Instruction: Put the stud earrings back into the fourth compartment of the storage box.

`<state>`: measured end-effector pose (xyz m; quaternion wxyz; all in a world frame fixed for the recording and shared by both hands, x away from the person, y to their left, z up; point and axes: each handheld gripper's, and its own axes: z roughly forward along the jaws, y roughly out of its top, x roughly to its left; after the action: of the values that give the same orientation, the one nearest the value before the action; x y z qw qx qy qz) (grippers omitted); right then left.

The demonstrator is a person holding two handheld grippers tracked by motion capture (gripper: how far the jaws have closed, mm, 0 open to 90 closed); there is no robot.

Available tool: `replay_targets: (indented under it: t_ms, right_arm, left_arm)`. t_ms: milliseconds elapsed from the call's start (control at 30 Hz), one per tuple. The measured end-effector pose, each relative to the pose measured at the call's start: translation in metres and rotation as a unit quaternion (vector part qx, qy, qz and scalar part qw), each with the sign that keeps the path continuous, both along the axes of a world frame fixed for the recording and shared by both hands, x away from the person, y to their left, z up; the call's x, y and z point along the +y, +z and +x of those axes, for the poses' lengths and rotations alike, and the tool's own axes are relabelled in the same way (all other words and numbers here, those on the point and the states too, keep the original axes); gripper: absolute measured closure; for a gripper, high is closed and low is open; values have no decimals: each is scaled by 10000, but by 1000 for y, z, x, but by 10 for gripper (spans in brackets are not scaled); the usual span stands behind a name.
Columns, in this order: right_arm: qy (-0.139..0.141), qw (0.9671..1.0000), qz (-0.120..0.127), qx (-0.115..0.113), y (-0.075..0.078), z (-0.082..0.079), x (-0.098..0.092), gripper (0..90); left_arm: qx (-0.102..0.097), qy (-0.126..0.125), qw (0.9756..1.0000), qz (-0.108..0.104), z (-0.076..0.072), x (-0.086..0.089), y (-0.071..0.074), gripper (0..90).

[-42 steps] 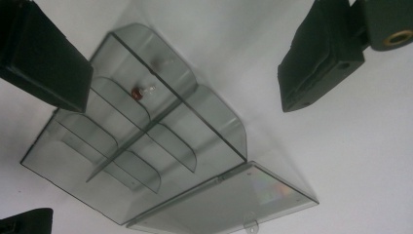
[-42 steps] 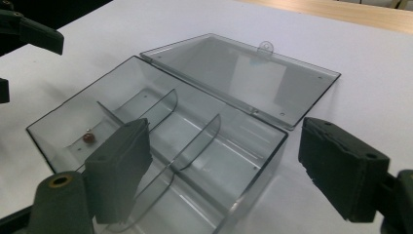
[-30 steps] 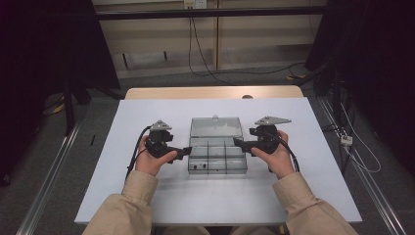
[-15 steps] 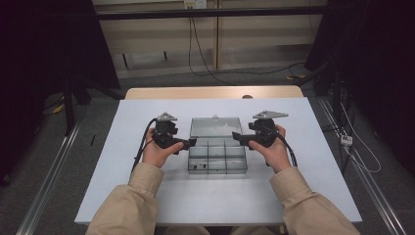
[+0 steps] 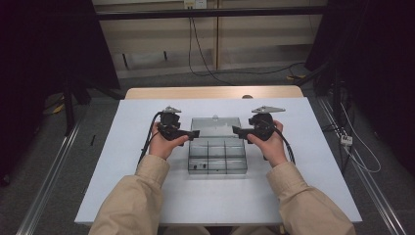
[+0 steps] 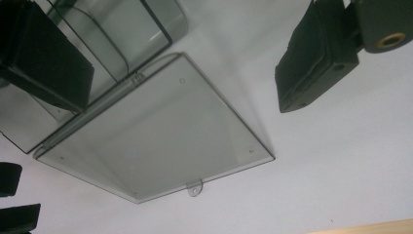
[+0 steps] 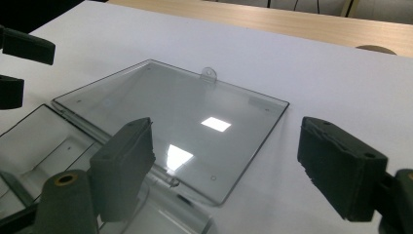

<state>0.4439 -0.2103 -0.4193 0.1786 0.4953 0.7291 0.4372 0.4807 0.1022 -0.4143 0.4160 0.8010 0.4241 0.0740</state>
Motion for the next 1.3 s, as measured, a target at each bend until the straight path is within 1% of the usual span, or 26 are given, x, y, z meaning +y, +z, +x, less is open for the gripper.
replay_targets:
  t_ms: [100, 133, 200, 267, 367, 400, 467, 500, 567, 600, 633, 667, 733, 767, 833, 867, 900, 967, 1033, 1100, 1133, 1167, 1300]
  right_arm:
    - [-64, 10000, -19, 30, -3, 5, 1, 214]
    - [-95, 9999, -25, 43, -5, 7, 1, 215]
    - [-110, 9998, -73, 125, -9, 11, 1, 214]
    - [-144, 9997, -52, 210, -14, 15, 1, 215]
    - [-153, 9993, -22, 339, -21, 20, 2, 215]
    - [-158, 9991, -52, 387, -23, 21, 3, 215]
    - [-156, 9990, -48, 423, -26, 24, 3, 216]
    - [-163, 9988, -35, 450, -28, 26, 3, 217]
    - [-162, 9985, -40, 512, -30, 28, 4, 219]
    - [-150, 9984, 7, 544, -31, 29, 5, 220]
    - [-143, 9983, 25, 561, -31, 30, 5, 221]
    - [-127, 9981, 51, 595, -31, 31, 6, 224]
    - [-83, 9979, 87, 634, -32, 33, 7, 234]
    - [-105, 9975, 138, 679, -32, 33, 7, 241]
    - [-140, 9960, 352, 812, -34, 34, 7, 260]
    - [-153, 9951, 447, 869, -35, 34, 7, 265]
    - [-154, 9947, 488, 891, -36, 34, 7, 271]
    - [-169, 9938, 570, 938, -36, 34, 8, 288]
    - [-231, 9929, 613, 993, -36, 34, 9, 289]
    - [-244, 9921, 643, 1053, -36, 34, 8, 289]
    - [-267, 9910, 700, 1112, -36, 35, 8, 290]
    - [-280, 9899, 765, 1159, -37, 35, 7, 290]
    - [-332, 9868, 927, 1284, -38, 36, 6, 288]
  left_arm:
    - [36, 67, 10000, -25, 6, -5, -3, 71]
    - [58, 38, 10000, 35, 8, -6, -5, 72]
    - [115, 107, 9999, 31, 13, -9, -10, 73]
    - [180, 152, 9997, 16, 17, -12, -15, 75]
    - [256, 137, 9996, 46, 21, -16, -22, 76]
    - [273, 167, 9995, 11, 22, -18, -24, 76]
    - [319, 176, 9993, -1, 25, -19, -29, 77]
    - [367, 167, 9992, 26, 26, -19, -30, 80]
    - [405, 213, 9989, -99, 27, -20, -34, 80]
    - [424, 198, 9988, -118, 28, -20, -34, 80]
    - [416, 259, 9987, -141, 28, -21, -35, 80]
    - [462, 226, 9985, -172, 28, -20, -35, 80]
    - [532, 242, 9980, -225, 29, -20, -36, 83]
    - [557, 250, 9978, -260, 29, -20, -37, 85]
    - [610, 238, 9973, -319, 29, -21, -38, 91]
    - [612, 239, 9974, -301, 29, -21, -37, 92]
    - [603, 218, 9975, -291, 28, -22, -37, 94]
    - [611, 207, 9973, -343, 28, -22, -37, 119]
    - [608, 209, 9975, -309, 27, -23, -36, 125]
    - [661, 202, 9970, -344, 27, -23, -36, 148]
    - [689, 196, 9968, -347, 27, -23, -36, 147]
    - [670, 214, 9969, -363, 27, -24, -36, 145]
    - [691, 243, 9967, -358, 26, -25, -36, 141]
